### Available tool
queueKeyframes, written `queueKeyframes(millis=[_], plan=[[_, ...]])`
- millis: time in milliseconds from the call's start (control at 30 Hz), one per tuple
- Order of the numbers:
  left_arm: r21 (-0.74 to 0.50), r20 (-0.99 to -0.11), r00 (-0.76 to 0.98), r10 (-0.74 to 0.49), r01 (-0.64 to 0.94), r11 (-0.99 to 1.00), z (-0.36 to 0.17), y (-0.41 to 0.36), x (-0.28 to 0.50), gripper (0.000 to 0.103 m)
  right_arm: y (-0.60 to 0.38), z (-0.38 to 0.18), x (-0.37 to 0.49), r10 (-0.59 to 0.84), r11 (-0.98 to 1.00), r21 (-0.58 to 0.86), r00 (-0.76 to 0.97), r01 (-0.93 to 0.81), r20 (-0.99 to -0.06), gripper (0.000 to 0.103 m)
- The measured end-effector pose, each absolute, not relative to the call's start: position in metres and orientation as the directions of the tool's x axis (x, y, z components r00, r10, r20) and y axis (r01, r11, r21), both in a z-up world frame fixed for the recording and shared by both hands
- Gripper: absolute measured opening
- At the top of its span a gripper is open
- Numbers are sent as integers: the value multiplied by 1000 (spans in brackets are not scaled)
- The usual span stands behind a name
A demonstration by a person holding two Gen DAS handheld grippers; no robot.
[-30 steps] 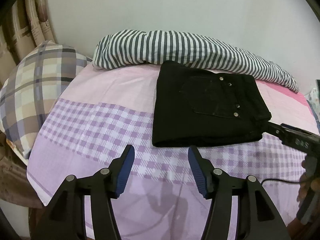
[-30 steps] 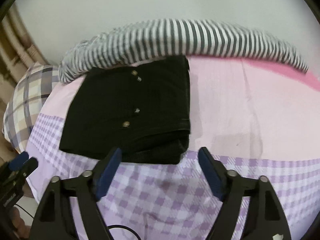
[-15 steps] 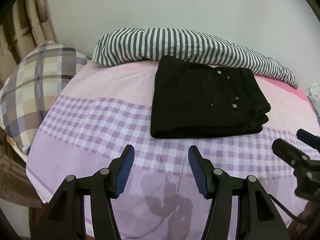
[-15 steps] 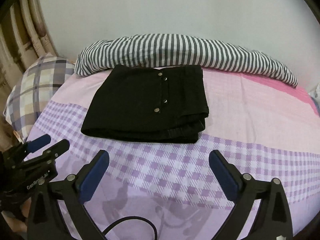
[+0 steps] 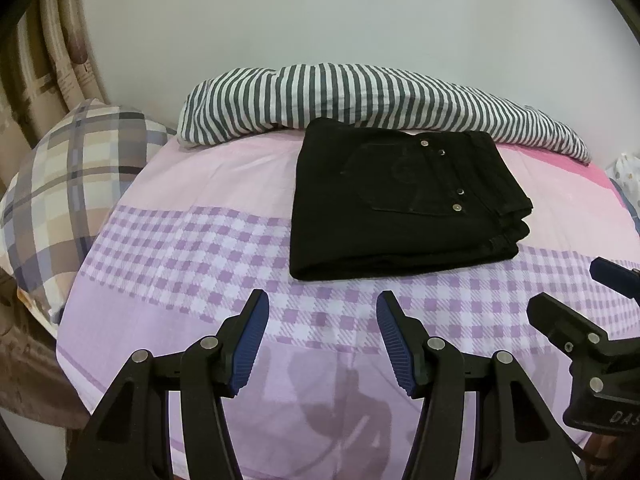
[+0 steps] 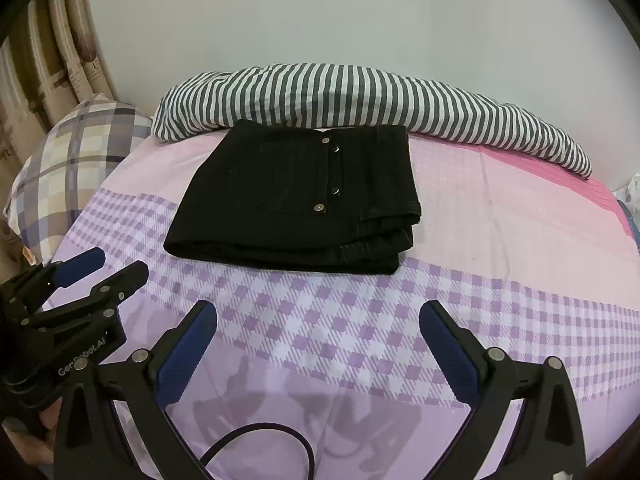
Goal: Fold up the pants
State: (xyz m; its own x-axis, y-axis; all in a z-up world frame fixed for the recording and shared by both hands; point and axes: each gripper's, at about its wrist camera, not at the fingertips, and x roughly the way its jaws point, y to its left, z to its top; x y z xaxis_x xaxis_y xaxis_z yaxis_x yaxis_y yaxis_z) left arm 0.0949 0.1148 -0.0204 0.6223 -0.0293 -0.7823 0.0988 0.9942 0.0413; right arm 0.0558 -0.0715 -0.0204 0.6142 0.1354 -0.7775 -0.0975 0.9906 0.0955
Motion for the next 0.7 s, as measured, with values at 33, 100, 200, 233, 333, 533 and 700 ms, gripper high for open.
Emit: queueKeyframes(millis=[33, 100, 200, 233, 333, 533, 700], plan=[[42, -782, 623, -30, 101, 994, -20, 114, 94, 57, -72, -21, 56, 134, 991, 95, 613, -96, -778, 100], [45, -780, 625, -32, 107, 993, -20, 112, 93, 57, -72, -21, 56, 132, 991, 95, 611, -93, -781, 100], [43, -781, 623, -37, 113, 993, -21, 111, 92, 57, -73, -22, 56, 125, 992, 89, 609, -90, -783, 100], [43, -781, 623, -38, 114, 993, -21, 111, 93, 57, -72, -22, 56, 124, 992, 87, 608, -90, -784, 100], [45, -779, 626, -39, 117, 992, -20, 110, 92, 57, -73, -25, 57, 122, 992, 83, 600, -92, -791, 100], [41, -778, 626, -44, 120, 992, -20, 109, 91, 57, -73, -27, 58, 113, 993, 76, 591, -87, -799, 100], [43, -776, 629, -42, 120, 992, -20, 109, 91, 57, -73, -28, 59, 114, 993, 79, 586, -85, -802, 100]])
